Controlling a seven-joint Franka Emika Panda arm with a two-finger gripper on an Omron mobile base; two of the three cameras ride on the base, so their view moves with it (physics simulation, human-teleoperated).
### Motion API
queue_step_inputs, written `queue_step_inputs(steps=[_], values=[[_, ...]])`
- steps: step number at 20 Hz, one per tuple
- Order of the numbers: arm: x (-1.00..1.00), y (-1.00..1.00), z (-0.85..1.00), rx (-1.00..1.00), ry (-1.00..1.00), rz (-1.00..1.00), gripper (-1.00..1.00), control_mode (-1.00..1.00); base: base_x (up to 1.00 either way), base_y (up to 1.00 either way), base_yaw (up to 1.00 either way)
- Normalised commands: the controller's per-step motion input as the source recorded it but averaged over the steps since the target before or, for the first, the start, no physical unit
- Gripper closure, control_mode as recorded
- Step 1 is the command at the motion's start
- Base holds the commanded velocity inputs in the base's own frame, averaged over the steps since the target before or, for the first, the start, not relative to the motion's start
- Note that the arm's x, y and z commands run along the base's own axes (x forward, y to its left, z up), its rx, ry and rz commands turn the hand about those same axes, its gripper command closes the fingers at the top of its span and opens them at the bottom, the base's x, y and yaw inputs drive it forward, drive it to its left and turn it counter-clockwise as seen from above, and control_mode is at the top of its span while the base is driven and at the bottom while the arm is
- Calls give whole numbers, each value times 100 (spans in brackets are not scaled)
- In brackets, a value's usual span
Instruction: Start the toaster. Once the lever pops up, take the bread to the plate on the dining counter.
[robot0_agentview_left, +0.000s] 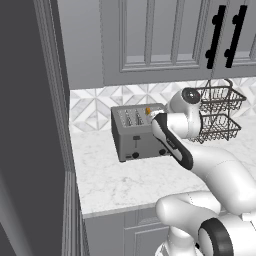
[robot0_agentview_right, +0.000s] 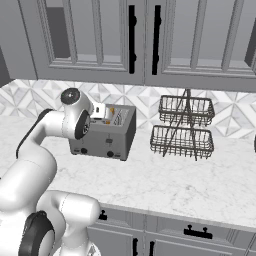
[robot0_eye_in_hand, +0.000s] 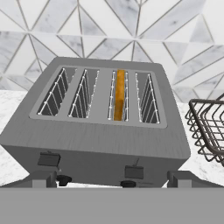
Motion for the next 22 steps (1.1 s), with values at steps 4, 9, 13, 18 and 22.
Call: queue_step_inputs(steps=[4, 9, 13, 18, 22], values=[[0, 0, 0, 0, 0, 0, -100, -100, 0, 0, 0], [0, 0, 0, 0, 0, 0, -100, -100, 0, 0, 0], [0, 0, 0, 0, 0, 0, -100, -100, 0, 0, 0], [0, 0, 0, 0, 0, 0, -100, -100, 0, 0, 0], [0, 0, 0, 0, 0, 0, -100, -100, 0, 0, 0]])
